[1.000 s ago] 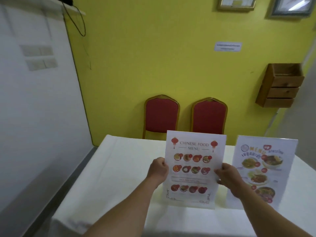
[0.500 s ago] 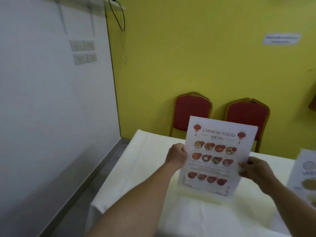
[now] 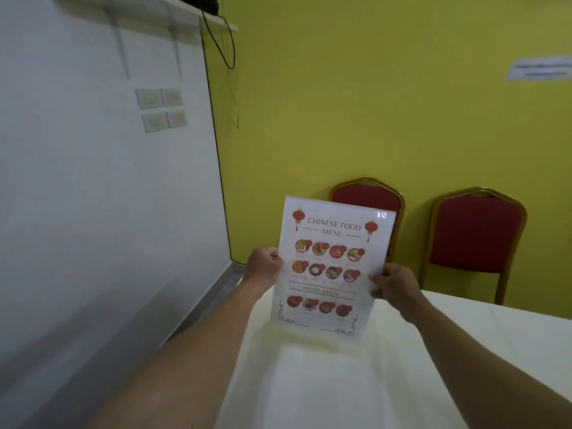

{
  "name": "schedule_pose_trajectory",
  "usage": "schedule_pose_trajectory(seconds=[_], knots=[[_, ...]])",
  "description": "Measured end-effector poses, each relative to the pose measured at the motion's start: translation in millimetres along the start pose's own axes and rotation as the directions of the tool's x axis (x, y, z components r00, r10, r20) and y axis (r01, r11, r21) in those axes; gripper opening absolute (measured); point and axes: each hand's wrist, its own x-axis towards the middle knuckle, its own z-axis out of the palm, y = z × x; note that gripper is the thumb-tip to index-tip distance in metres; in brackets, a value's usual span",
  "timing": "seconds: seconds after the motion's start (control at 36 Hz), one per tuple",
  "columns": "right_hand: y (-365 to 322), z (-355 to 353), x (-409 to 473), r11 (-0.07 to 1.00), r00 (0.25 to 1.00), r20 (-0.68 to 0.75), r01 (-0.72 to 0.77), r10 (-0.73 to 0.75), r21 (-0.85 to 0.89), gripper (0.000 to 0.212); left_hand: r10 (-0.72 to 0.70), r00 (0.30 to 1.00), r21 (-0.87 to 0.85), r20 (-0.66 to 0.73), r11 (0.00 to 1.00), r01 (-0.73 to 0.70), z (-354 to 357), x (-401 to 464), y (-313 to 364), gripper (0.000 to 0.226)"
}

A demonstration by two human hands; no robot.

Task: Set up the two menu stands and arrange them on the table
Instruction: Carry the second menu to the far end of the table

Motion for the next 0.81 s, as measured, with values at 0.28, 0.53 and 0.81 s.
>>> schedule_pose_trajectory(seconds=[0.28, 0.53, 0.81], knots=[[-13.9, 51.3, 76.2, 1.000, 0.999, -0.040, -0.010, 0.010, -0.001, 0.012, 0.012, 0.999, 0.052, 0.044, 0.999, -0.014, -0.5, 108.5, -23.4, 0.019], [-20.5, 80.9, 138.7, 0.998, 0.995, -0.096, -0.043, 0.040, -0.035, 0.010, 0.003, 0.999, 0.049, 0.051, 0.999, -0.005, 8.0, 181.3, -35.9, 0.020], [-23.8, 106.1, 180.0, 0.985, 0.994, -0.102, -0.058, 0.042, -0.164, 0.012, -0.049, 0.998, 0.047, 0.042, 0.998, 0.047, 14.1, 222.0, -62.0, 0.023]])
